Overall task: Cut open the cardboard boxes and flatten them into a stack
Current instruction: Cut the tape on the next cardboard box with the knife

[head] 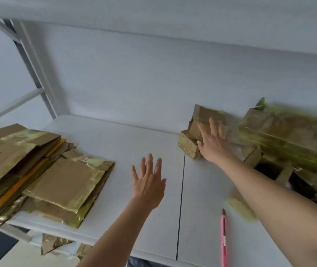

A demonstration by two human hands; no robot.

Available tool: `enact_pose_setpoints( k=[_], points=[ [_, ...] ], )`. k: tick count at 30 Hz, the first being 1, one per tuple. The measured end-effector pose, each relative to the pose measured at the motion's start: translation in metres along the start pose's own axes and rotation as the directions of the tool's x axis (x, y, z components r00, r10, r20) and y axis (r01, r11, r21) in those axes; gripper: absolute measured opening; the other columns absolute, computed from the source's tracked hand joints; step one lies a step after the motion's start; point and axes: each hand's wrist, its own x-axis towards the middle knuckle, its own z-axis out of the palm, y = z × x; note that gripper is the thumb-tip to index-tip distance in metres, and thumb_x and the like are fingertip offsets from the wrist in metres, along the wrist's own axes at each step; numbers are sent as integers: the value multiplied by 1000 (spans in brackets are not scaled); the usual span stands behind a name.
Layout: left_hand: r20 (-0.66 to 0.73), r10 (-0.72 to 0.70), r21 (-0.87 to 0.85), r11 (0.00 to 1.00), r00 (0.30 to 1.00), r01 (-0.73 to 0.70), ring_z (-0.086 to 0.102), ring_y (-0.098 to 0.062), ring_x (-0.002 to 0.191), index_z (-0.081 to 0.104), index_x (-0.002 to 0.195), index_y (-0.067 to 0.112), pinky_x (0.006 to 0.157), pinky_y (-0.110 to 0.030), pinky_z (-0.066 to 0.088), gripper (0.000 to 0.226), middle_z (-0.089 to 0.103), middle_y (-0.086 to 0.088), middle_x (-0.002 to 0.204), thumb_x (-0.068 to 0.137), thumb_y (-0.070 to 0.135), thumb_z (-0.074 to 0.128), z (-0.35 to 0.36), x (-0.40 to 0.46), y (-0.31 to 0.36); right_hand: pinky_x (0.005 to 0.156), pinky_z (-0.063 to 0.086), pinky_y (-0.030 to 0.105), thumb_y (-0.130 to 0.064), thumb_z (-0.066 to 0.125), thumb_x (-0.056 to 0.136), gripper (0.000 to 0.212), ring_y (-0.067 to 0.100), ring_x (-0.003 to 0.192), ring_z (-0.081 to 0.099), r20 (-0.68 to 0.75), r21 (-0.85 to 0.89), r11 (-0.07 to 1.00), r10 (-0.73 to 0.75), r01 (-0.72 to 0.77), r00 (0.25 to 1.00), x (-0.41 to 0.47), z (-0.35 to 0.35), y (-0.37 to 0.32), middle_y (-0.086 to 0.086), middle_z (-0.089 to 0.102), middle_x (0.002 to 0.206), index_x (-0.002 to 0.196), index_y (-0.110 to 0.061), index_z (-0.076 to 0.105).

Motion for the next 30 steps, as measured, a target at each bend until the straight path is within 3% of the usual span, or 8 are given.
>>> enact_pose_setpoints(
  k=[8,11,14,22,24,26,28,30],
  points=[
    [28,7,48,999,1000,-8,-16,-30,151,-6,157,21,119,-55,-9,69,-20,-9,163,104,30,38,13,18,-10,110,35,57,5,44,90,84,42,149,-6,27,-85,996,-20,22,999,61,3,-10,5,-16,162,153,-40,11],
    [14,14,74,997,1000,-15,-13,-30,151,-3,157,20,119,-55,-7,70,-18,-9,164,103,28,41,10,19,-24,95,47,54,-6,50,93,48,45,133,35,-37,-48,997,-59,57,998,62,3,-11,16,21,152,136,-24,38],
    [1,6,92,996,1000,-6,-11,-30,152,-1,157,20,119,-56,-5,70,-16,-9,164,103,28,42,7,17,-37,74,53,44,-6,53,93,15,34,96,58,-144,-173,973,-177,151,974,45,-2,-13,13,49,113,107,-11,50],
    [27,-47,-199,979,999,52,3,-30,151,9,157,20,122,-53,7,63,0,-9,165,104,40,37,8,4,-38,64,50,37,8,50,90,24,35,78,66,-444,-21,976,-204,217,873,-22,-51,-12,16,67,96,110,-3,59],
    [28,-121,-521,846,992,118,16,-27,149,21,155,20,121,-46,17,60,16,-8,163,104,46,36,4,2,-38,56,56,38,12,61,85,21,33,65,67,-562,127,936,-205,329,801,-49,-48,-13,14,70,84,99,-3,64],
    [96,-232,-856,477,968,199,29,-22,145,30,153,21,119,-45,24,62,29,-4,159,100,54,36,-8,-4,-40,47,54,35,11,69,81,19,24,56,64,-606,230,882,-200,410,770,-80,-33,-14,8,68,73,90,-6,66],
    [203,-315,-968,77,927,238,36,-23,141,34,152,18,116,-50,29,64,36,-2,155,100,55,35,-21,-8,-46,50,56,34,7,72,81,18,19,58,65,-567,338,830,-197,444,800,-113,-9,-18,4,71,77,86,-9,66],
    [288,-320,-956,-38,903,292,45,-28,134,38,149,14,111,-51,35,57,44,-6,149,104,49,33,-27,-15,-57,62,60,32,11,73,77,24,15,70,70,-490,410,784,-241,466,838,-146,17,-23,0,75,88,85,-10,67]
  ],
)
